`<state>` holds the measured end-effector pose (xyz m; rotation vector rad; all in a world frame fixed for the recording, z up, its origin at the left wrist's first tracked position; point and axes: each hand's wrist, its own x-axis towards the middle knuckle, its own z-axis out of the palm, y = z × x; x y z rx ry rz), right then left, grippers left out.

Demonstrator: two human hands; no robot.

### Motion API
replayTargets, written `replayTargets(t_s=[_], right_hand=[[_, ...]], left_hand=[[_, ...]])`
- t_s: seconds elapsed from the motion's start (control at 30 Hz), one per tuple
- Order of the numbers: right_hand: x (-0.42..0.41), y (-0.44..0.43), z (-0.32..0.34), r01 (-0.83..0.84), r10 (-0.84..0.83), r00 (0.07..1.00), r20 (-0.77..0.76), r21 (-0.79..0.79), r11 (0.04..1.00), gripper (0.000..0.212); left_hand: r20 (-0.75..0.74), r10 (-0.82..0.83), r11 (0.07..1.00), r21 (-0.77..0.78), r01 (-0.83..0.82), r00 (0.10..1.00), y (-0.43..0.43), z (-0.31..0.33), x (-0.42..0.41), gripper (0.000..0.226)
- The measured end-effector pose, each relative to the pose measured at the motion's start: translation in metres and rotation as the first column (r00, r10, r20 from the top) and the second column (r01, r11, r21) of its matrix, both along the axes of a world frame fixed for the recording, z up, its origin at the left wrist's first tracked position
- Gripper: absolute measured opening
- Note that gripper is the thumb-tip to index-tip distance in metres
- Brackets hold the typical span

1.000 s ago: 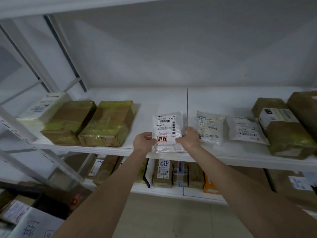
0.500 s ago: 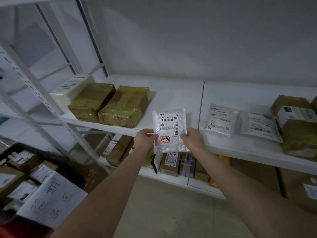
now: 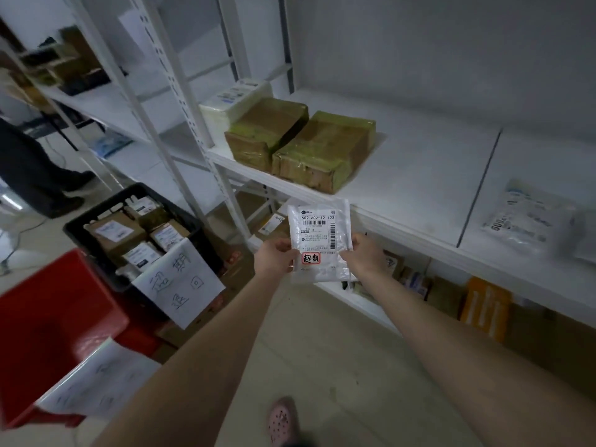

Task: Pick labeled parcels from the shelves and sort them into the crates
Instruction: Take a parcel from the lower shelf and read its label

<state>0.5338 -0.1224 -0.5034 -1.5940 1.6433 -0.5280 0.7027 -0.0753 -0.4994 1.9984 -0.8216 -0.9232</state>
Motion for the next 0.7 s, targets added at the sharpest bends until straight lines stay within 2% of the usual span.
replayTargets(t_s=[0.17,0.4,0.53,0.7], right_hand=[[0.059,0.01,-0.018,-0.104,0.106,0.994,-0.028,0.042,0.994,0.016],[0.175,0.026,-0.041,-0.251,0.257,0.962,-0.086,0.079,0.965,0.023],[0.252,0.028,-0.049,-0.338,0.349,0.931,-0.107,0.108,0.935,0.019],[0.34,0.018,-0.059,-0.397,0.407,0.909,-0.095,0.11,0.911,0.007]], left_hand=[[-0.011,0.106,0.994,0.028,-0.106,0.994,0.027,-0.024,0.054,0.013],[-0.098,0.259,0.964,0.082,-0.252,0.961,0.067,-0.061,0.159,0.011],[-0.125,0.363,0.931,0.098,-0.353,0.923,0.083,-0.054,0.219,0.012],[-0.072,0.382,0.922,0.095,-0.375,0.921,0.085,-0.059,0.298,0.02]])
